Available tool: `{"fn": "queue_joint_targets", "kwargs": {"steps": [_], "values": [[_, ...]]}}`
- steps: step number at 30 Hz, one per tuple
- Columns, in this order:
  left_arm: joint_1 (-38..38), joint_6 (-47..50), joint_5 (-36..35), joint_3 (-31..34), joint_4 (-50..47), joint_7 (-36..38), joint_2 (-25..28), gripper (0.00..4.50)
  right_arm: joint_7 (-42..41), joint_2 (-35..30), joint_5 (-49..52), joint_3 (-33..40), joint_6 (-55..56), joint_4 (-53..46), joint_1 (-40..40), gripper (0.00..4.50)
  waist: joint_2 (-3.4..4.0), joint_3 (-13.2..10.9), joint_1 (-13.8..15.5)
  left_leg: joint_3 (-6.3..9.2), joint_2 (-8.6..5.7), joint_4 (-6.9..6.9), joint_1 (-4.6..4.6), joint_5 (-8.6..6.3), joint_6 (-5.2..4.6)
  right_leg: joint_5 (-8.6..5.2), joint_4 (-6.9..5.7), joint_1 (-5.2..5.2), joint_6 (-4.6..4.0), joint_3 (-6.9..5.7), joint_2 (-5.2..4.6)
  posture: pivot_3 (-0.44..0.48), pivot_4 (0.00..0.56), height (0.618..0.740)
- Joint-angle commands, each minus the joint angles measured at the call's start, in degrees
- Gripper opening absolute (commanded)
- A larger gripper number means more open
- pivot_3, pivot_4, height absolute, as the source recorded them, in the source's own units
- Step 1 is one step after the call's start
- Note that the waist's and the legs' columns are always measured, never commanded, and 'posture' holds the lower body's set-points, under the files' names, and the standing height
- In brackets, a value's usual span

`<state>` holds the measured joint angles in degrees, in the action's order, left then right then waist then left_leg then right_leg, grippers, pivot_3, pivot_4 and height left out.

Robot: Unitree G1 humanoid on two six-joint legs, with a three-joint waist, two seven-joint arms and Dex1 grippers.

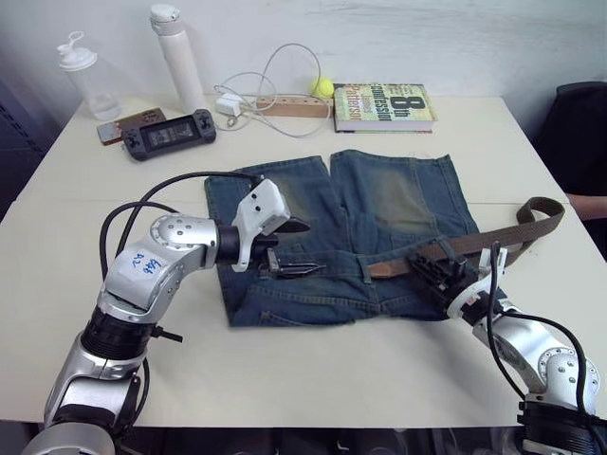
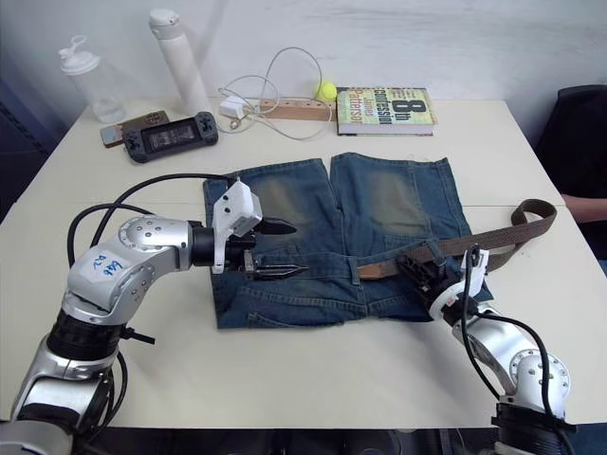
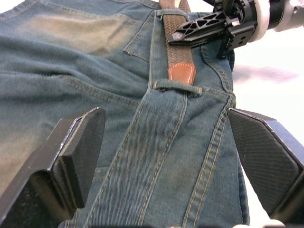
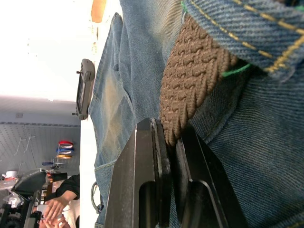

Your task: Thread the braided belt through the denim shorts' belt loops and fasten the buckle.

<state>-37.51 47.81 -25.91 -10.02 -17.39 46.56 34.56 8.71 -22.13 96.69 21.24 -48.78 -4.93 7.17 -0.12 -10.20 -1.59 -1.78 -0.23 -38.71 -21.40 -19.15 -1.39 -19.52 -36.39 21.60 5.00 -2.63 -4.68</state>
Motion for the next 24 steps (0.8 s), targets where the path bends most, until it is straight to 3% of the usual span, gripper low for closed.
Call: {"fn": "queue_joint_targets", "kwargs": {"steps": [1,10,18,23,24], "values": [[-0.81,-0.86,0.26,0.43,-1.16,0.33,0.20,4.50,-0.74,2.43,-1.55,-1.99,0.65,-0.93,1.14,0.02,0.00,0.00,-0.15,-0.01,0.00,0.02,0.02,0.00,0.01,0.00,0.00,0.00,0.00,0.01,0.00,0.000,0.150,0.735],[-0.91,-0.68,0.47,0.42,-1.22,0.18,0.35,4.50,2.68,8.73,-2.56,-6.65,0.34,-3.82,2.85,0.02,0.00,0.00,-0.20,-0.04,0.00,0.44,0.19,0.14,0.20,-0.03,-0.01,0.05,-0.07,0.05,0.02,0.000,0.150,0.735],[-0.90,-0.48,0.58,-0.16,-1.33,0.42,0.10,4.50,4.40,8.44,-8.82,-16.39,-3.52,-8.94,2.34,0.02,0.00,0.00,-0.12,-0.03,0.00,0.51,0.18,0.15,0.22,-0.05,0.00,0.10,-0.11,0.05,0.01,0.000,0.150,0.735],[-0.97,-0.53,0.64,-0.46,-1.36,0.52,-0.13,4.50,4.95,9.05,-13.66,-16.51,-2.25,-7.40,3.52,0.02,-0.03,0.01,-0.19,-0.03,0.00,0.50,0.21,0.16,0.24,-0.05,-0.01,0.10,-0.11,0.05,0.01,0.000,0.150,0.735],[-0.96,-0.58,0.67,-0.50,-1.31,0.55,-0.13,4.50,5.25,9.32,-13.34,-15.98,-2.09,-7.36,3.48,0.42,-0.03,0.02,-0.17,-0.03,0.00,0.50,0.22,0.18,0.26,-0.05,-0.02,0.10,-0.11,0.05,0.01,0.000,0.150,0.735]]}}
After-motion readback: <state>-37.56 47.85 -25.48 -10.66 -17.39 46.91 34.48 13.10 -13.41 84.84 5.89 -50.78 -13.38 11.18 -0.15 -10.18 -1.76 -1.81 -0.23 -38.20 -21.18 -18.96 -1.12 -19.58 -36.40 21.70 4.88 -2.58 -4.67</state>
